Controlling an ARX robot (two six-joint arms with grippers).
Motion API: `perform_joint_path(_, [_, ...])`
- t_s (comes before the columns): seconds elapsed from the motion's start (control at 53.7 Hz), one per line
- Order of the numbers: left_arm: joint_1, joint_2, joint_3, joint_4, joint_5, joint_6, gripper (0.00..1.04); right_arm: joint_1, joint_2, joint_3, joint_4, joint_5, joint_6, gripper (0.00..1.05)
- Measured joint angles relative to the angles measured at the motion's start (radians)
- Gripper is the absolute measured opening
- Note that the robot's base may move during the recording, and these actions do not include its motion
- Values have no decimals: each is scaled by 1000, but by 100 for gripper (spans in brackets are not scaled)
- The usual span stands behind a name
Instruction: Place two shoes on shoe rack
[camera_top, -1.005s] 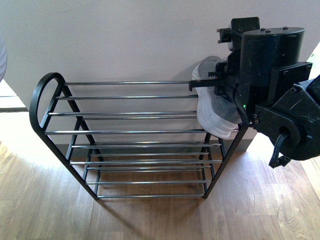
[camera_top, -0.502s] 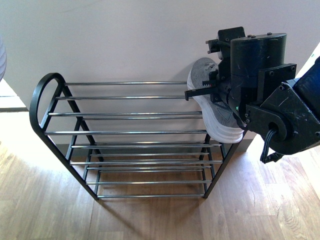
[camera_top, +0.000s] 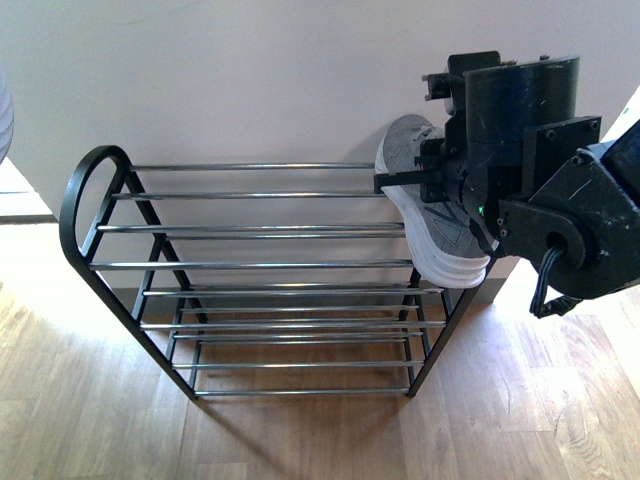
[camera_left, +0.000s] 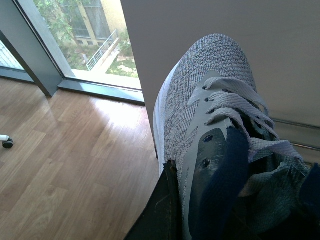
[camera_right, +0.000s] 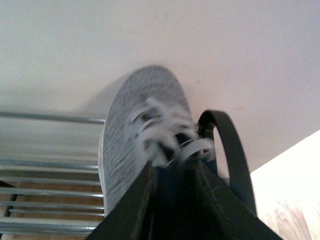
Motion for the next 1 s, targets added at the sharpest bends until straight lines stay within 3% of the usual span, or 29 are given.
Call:
perform_joint_path(0.223, [0,0,0,0,0,0,2,-30,-207,-119,-35,-40,-3,54])
perform_joint_path(0.335, [0,0,0,0,0,0,2,-89,-422,-257,-79,-62,-40,73])
perform_joint_path(0.447, [0,0,0,0,0,0,2,-137,-532,-343,-28,-64,-61,84])
perform_joint_path(0.54, [0,0,0,0,-1,0,2,-167,-562,-399,140,-115,-60,74])
perform_joint_path(0.633, [0,0,0,0,1,0,2,-188,-615,-522,277,-170,-60,55])
perform_joint_path(0.874, [0,0,0,0,-1,0,2,-238,-781,-694,286,-218,-60,18])
perform_joint_path(0.949, [0,0,0,0,0,0,2,-259,-852,-756,272,-233,-60,2])
perform_joint_path(1.005, [0,0,0,0,1,0,2,-270,-907,-795,256,-249,-60,1])
